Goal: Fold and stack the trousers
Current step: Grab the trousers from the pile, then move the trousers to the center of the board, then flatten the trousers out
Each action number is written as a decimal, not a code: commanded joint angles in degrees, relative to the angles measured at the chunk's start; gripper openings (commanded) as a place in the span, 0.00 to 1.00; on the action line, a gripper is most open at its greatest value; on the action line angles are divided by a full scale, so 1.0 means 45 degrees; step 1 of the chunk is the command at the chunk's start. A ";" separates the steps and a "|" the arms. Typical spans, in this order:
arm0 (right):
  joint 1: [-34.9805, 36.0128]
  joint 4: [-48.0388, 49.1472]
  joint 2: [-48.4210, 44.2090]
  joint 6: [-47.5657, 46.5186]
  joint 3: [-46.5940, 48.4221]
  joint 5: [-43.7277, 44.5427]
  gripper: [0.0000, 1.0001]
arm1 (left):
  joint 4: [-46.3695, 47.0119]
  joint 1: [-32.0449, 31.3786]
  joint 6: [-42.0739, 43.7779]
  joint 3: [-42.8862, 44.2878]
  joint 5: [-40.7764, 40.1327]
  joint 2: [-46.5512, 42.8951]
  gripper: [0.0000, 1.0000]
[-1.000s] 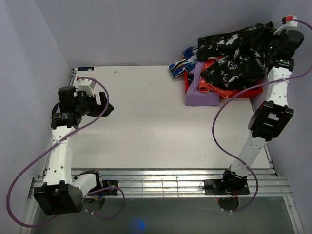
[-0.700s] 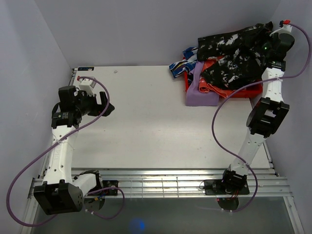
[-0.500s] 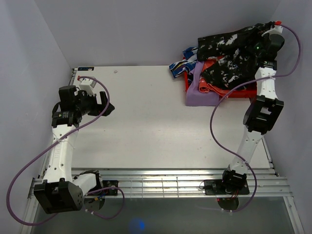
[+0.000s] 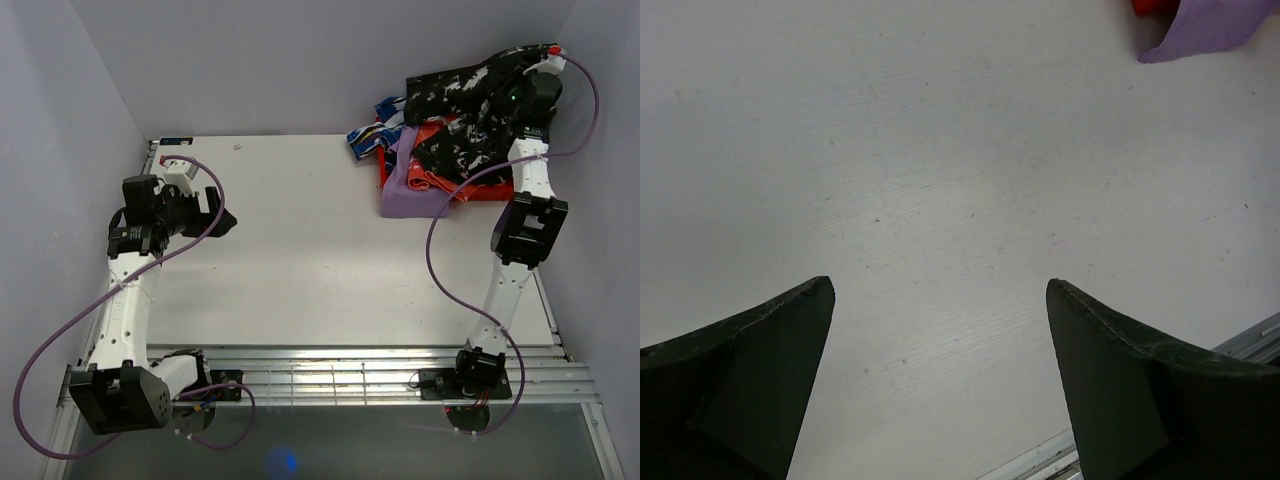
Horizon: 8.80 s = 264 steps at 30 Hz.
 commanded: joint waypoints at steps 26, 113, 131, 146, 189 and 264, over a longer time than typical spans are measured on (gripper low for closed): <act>0.0557 0.4286 -0.9012 -0.2467 -0.1722 -0.2711 0.08 | 0.0217 0.0014 -0.0642 0.0305 -0.1006 -0.0754 0.98; 0.6542 -1.0435 -1.0299 -0.8008 -0.8709 -0.6994 0.70 | -0.3353 -0.2334 0.7340 0.2980 0.3966 0.1297 0.87; 0.5520 -1.1183 -0.7161 -0.9420 -1.3165 -0.3202 0.44 | -0.2382 -1.6959 0.7192 0.5264 -0.4579 0.8579 0.97; 0.4035 -1.0889 -0.6104 -0.8736 -1.4026 -0.3846 0.37 | 0.1385 -1.7526 0.6329 0.3100 -0.8465 1.0926 0.75; 0.2905 -1.0479 -0.7626 -0.9341 -1.3363 -0.1737 0.08 | 0.3361 -0.0617 0.2209 0.1558 -0.8315 -0.1847 0.00; -0.4363 -1.4073 -0.8858 -1.7506 -1.2641 0.0432 0.08 | 0.5078 -0.1453 0.4007 0.8077 -0.6494 0.7701 0.00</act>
